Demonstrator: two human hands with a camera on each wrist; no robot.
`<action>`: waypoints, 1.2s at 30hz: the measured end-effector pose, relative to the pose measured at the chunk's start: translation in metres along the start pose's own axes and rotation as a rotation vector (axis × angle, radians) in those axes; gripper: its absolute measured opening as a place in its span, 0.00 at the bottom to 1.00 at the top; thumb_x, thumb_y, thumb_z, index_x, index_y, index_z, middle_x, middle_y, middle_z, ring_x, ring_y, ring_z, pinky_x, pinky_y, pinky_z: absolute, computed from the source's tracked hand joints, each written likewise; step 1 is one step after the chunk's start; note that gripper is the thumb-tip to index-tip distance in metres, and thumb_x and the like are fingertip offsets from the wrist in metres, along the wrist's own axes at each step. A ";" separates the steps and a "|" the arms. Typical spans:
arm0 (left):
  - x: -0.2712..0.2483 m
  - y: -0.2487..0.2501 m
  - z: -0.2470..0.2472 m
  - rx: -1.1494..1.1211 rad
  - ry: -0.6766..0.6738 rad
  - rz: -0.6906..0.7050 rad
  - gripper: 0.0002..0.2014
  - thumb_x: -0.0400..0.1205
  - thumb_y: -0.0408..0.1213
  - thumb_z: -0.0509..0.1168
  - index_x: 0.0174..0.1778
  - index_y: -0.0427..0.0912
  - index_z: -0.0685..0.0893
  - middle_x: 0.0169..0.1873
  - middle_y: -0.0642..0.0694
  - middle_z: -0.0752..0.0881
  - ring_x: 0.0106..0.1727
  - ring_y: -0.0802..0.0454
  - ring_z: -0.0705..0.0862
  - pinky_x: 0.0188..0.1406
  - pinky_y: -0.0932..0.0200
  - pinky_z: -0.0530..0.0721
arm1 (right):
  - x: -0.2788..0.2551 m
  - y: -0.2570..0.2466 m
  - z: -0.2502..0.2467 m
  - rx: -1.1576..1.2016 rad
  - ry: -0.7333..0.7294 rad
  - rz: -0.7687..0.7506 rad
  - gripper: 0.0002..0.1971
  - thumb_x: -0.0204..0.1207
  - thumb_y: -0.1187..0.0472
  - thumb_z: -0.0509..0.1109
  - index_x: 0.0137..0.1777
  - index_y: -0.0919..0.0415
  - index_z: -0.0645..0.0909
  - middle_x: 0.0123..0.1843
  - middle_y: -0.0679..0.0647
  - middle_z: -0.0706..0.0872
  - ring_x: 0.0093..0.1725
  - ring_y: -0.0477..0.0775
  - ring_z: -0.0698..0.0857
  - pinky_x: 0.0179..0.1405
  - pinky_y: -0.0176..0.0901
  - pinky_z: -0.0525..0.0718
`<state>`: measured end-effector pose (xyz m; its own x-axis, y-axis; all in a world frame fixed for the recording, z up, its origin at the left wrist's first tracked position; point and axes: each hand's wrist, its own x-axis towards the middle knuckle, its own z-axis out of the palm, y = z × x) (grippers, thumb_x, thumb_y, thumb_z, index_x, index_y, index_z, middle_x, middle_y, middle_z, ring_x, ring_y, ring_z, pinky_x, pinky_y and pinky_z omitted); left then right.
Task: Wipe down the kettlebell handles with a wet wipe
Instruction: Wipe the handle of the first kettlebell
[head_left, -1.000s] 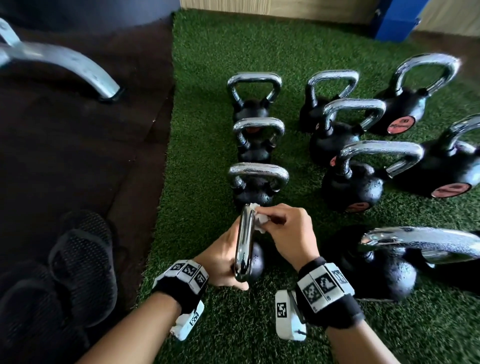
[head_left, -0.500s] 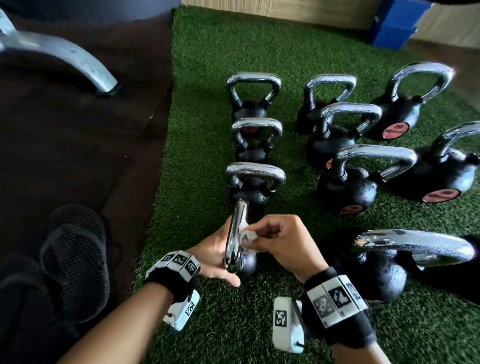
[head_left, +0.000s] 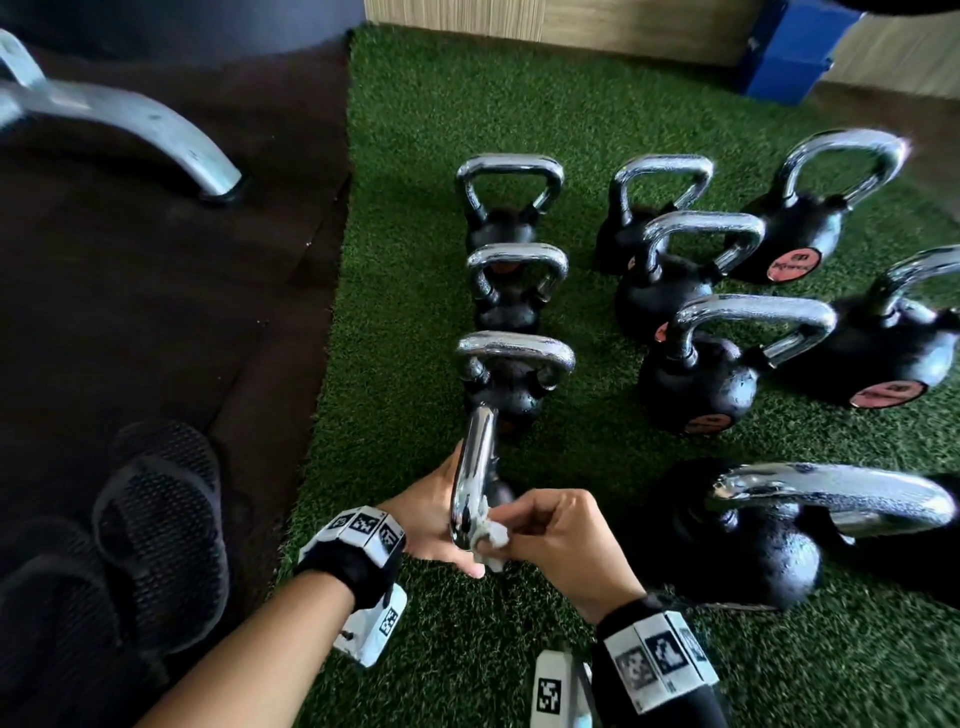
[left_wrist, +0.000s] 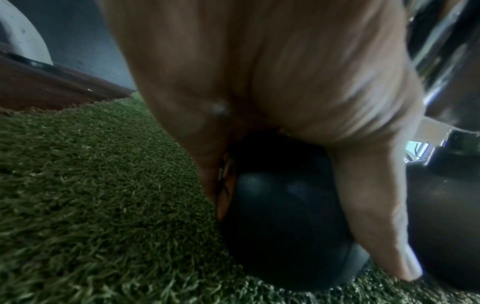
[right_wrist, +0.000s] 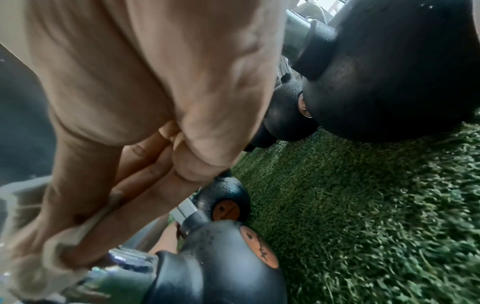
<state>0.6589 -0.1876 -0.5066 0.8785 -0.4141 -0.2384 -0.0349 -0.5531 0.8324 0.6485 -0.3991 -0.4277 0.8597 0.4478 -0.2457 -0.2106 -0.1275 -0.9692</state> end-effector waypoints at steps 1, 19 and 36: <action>0.000 0.002 0.000 -0.015 -0.008 -0.011 0.50 0.59 0.43 0.88 0.62 0.83 0.62 0.55 0.80 0.80 0.57 0.82 0.79 0.55 0.87 0.71 | 0.000 0.004 0.000 -0.017 0.011 -0.001 0.10 0.62 0.71 0.86 0.44 0.66 0.93 0.40 0.60 0.95 0.40 0.59 0.94 0.45 0.49 0.93; 0.001 0.003 0.010 -0.361 -0.077 -0.188 0.60 0.61 0.36 0.89 0.77 0.78 0.57 0.74 0.44 0.75 0.62 0.40 0.86 0.48 0.39 0.92 | 0.021 0.004 -0.010 -0.546 -0.165 -0.110 0.03 0.73 0.66 0.80 0.45 0.61 0.92 0.42 0.42 0.86 0.41 0.33 0.85 0.41 0.26 0.80; 0.001 0.027 0.016 -0.602 0.014 -0.007 0.29 0.70 0.42 0.81 0.60 0.70 0.74 0.44 0.44 0.78 0.39 0.46 0.79 0.32 0.47 0.83 | 0.021 0.012 -0.010 -0.072 -0.377 0.069 0.12 0.75 0.76 0.74 0.58 0.72 0.88 0.56 0.67 0.92 0.52 0.61 0.89 0.62 0.57 0.88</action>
<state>0.6507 -0.2149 -0.4924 0.8842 -0.3999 -0.2415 0.2433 -0.0470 0.9688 0.6687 -0.4000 -0.4442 0.6106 0.7279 -0.3120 -0.2172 -0.2249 -0.9499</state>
